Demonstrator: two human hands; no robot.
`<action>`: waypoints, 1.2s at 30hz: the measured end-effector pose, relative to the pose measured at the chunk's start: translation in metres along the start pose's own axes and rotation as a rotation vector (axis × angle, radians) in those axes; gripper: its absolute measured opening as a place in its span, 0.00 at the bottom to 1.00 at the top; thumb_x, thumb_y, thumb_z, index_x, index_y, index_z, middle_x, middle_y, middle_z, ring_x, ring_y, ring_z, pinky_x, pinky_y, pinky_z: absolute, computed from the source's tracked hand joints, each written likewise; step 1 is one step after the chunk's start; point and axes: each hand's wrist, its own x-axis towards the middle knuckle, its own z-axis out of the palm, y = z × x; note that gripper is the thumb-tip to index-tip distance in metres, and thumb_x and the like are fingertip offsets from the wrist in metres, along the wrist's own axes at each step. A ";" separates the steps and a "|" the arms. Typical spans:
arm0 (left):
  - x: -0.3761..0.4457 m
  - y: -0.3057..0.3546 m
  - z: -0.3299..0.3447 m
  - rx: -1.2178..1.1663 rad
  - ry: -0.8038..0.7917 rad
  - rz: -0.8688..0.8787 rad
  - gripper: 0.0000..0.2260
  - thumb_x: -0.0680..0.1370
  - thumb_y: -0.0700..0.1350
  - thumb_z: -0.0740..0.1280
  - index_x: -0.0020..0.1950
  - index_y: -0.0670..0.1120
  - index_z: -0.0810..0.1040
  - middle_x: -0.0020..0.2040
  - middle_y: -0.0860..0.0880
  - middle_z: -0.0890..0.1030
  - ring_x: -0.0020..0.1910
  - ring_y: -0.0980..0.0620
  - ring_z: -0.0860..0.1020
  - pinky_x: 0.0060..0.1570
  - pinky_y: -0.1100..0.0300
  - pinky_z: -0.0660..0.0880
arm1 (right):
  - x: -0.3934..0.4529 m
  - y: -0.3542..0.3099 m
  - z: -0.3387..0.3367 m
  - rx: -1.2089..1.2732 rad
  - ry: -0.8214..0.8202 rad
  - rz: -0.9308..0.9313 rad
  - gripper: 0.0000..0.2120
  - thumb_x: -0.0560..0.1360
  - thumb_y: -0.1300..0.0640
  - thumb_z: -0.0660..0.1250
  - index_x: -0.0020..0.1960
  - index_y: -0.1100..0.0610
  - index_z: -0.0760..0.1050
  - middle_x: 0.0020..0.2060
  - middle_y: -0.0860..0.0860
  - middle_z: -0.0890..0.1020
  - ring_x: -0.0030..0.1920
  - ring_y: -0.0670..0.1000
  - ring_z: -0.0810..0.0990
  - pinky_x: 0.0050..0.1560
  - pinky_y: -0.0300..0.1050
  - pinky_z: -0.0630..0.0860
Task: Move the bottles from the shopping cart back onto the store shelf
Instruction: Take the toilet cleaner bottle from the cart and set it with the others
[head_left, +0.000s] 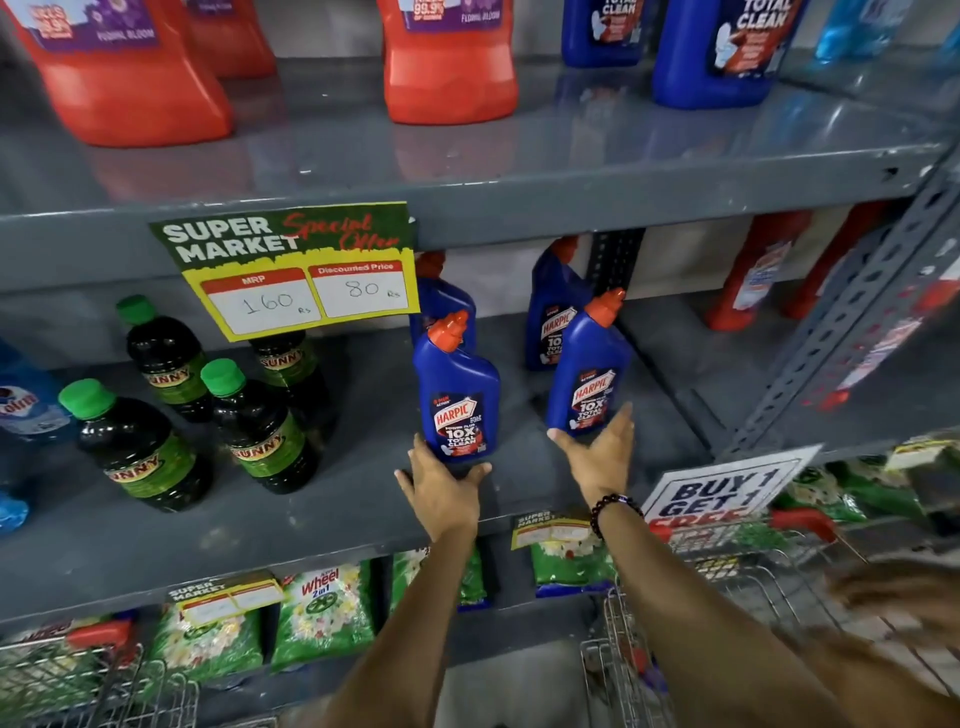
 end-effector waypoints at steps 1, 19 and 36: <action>0.000 0.000 0.001 0.006 0.014 -0.004 0.43 0.64 0.50 0.76 0.72 0.42 0.57 0.68 0.44 0.72 0.70 0.46 0.67 0.76 0.49 0.43 | 0.006 -0.002 0.000 -0.011 -0.011 -0.013 0.58 0.60 0.50 0.79 0.75 0.63 0.44 0.74 0.62 0.58 0.75 0.60 0.52 0.75 0.58 0.53; 0.002 0.002 0.022 0.141 0.112 -0.070 0.45 0.63 0.61 0.73 0.70 0.40 0.59 0.67 0.40 0.72 0.71 0.43 0.66 0.74 0.47 0.41 | 0.008 -0.002 0.007 -0.086 0.073 -0.047 0.56 0.54 0.46 0.80 0.72 0.63 0.53 0.64 0.62 0.69 0.66 0.63 0.67 0.66 0.61 0.69; 0.002 0.003 0.023 0.221 0.120 -0.051 0.44 0.64 0.63 0.71 0.70 0.40 0.59 0.67 0.40 0.73 0.70 0.42 0.67 0.74 0.44 0.44 | 0.004 0.002 0.003 -0.071 0.069 -0.058 0.47 0.57 0.50 0.79 0.68 0.62 0.59 0.61 0.61 0.74 0.63 0.61 0.71 0.61 0.61 0.74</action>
